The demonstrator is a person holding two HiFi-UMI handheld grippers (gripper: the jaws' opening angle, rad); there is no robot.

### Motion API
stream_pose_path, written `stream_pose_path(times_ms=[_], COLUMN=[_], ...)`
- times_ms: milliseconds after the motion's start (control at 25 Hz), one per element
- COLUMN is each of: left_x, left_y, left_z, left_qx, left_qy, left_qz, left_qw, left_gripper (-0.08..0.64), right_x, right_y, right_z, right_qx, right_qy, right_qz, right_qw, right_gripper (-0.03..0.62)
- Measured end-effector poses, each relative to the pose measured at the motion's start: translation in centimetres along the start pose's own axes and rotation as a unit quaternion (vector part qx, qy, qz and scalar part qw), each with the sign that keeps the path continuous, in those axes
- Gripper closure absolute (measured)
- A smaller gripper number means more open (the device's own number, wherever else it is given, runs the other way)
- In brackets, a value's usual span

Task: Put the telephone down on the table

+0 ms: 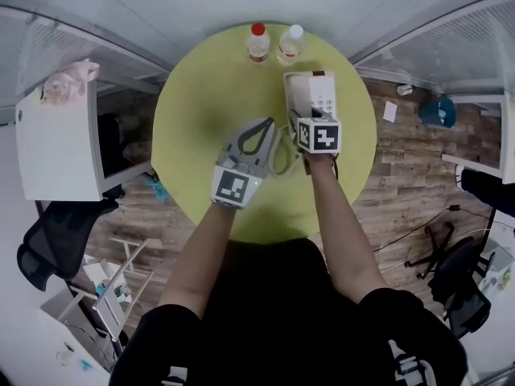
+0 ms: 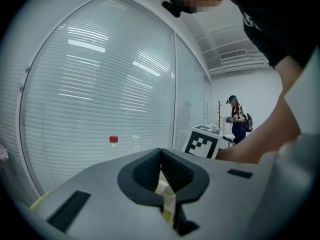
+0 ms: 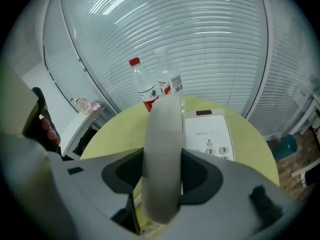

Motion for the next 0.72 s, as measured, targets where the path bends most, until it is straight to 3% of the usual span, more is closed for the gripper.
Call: stream_pose_path(times_ms=[440,720], left_x=[-2.4,-4.5], left_y=[-0.2,-2.1], left_z=[-2.3,-1.3], left_qx=[0.012,0.016], left_qy=[-0.001,0.003], left_qz=[-0.016,-0.005], left_qw=[0.9998,0.9999], left_gripper=[0.546,0.546], right_x=[-2.8,-3.5], right_y=[-2.9,-6.0], right_z=[-0.7,-0.6], right_qx=[-0.015,-0.015], right_qy=[0.021,0.024], right_qz=[-0.022,-0.020], right_qw=[0.999,0.999], right_gripper=[0.380,0.382])
Point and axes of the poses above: the fingertips, and each gripper's own axes: x forward along the fingers, y to its right, z out of its underside, the point moved 1 cm from there along -x, backward along the fingers, and after that the axes turned 7 degrees about z, right-handed, at the moved point
